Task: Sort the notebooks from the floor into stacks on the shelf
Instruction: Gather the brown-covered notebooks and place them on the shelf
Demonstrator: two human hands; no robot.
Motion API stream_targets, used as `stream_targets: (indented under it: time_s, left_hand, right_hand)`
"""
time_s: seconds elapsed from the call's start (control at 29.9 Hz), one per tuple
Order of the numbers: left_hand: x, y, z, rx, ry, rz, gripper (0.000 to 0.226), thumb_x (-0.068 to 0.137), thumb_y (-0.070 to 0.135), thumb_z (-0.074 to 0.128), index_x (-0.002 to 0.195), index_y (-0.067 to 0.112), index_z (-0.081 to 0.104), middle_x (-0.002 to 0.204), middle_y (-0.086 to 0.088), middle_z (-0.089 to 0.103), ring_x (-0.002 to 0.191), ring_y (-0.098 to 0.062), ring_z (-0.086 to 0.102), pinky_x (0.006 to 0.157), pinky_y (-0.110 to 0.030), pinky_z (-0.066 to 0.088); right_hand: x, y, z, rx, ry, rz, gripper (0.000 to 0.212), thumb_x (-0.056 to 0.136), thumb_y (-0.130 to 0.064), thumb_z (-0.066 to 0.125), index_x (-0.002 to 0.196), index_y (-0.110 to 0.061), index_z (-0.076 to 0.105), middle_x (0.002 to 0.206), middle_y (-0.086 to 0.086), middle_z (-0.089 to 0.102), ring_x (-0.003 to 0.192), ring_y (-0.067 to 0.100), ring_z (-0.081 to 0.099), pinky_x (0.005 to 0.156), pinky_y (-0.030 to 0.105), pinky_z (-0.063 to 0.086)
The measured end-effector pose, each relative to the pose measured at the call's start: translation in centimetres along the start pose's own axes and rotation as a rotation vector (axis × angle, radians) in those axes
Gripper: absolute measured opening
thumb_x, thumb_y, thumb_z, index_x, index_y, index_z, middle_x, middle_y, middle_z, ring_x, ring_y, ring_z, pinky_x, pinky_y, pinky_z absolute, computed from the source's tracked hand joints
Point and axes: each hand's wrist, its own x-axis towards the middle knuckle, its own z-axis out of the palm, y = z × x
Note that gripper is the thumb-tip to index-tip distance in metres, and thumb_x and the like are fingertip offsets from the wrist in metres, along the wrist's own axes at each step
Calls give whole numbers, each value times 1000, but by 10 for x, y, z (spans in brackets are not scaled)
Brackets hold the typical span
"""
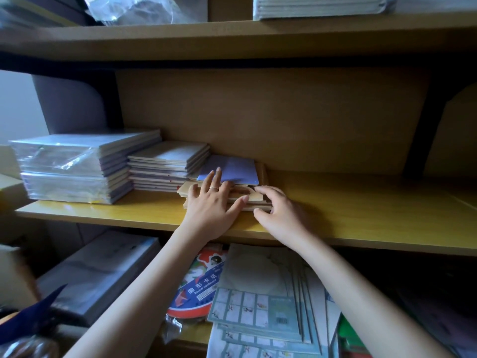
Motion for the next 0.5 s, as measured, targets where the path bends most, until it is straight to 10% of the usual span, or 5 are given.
stream_targets:
  time_s: [0.2, 0.33, 0.5]
  left_hand:
    - [-38, 12, 10, -27, 349, 62, 52, 85, 49, 33, 116, 11, 50, 137, -17, 44, 127, -35, 39, 104, -47, 27]
    - [-99, 18, 42, -69, 504, 227, 47, 84, 38, 47, 121, 10, 40, 133, -14, 35, 122, -30, 35, 107, -45, 18]
    - [-195, 17, 96, -87, 143, 71, 56, 77, 38, 46, 122, 8, 33, 129, -17, 32, 117, -34, 33, 101, -48, 21]
  right_hand:
    - [-11, -3, 0, 42, 191, -27, 27, 81, -23, 55, 107, -29, 55, 112, -7, 54, 82, 14, 57, 68, 28, 45]
    - [-52, -6, 6, 152, 370, -335, 16, 75, -6, 46, 79, -17, 58, 84, -7, 55, 67, 9, 49, 60, 35, 45]
    - [-145, 3, 24, 165, 47, -465, 14, 76, -5, 45, 75, -14, 55, 80, -12, 46, 63, 5, 42, 56, 28, 39]
